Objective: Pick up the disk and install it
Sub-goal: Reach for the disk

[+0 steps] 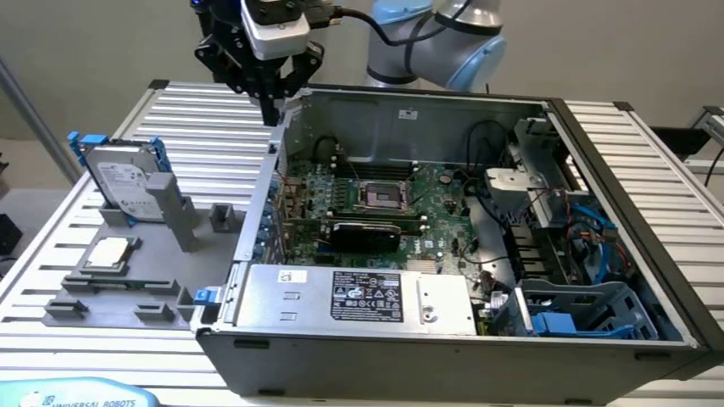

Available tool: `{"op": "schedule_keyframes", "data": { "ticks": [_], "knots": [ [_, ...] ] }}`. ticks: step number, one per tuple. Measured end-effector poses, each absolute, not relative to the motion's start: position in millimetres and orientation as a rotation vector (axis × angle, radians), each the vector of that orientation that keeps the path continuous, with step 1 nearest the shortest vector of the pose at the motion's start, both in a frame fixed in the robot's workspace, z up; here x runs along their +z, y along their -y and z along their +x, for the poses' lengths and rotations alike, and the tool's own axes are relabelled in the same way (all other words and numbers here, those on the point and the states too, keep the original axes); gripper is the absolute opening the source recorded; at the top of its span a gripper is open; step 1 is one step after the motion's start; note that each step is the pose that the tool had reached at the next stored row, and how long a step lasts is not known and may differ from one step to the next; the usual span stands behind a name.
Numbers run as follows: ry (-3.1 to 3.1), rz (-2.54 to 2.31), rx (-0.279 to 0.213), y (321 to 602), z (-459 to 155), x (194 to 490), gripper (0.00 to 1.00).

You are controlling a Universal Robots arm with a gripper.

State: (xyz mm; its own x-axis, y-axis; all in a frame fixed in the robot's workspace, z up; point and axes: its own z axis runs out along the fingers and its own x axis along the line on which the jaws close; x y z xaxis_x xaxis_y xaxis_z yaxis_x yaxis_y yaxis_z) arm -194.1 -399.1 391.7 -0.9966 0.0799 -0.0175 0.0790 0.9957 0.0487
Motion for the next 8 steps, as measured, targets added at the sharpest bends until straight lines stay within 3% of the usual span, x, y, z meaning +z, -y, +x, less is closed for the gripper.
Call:
{"op": "schedule_keyframes", "data": {
  "ticks": [8],
  "knots": [
    [-3.124, 0.125, 0.075, 397, -234, 389, 0.11]
  ]
}}
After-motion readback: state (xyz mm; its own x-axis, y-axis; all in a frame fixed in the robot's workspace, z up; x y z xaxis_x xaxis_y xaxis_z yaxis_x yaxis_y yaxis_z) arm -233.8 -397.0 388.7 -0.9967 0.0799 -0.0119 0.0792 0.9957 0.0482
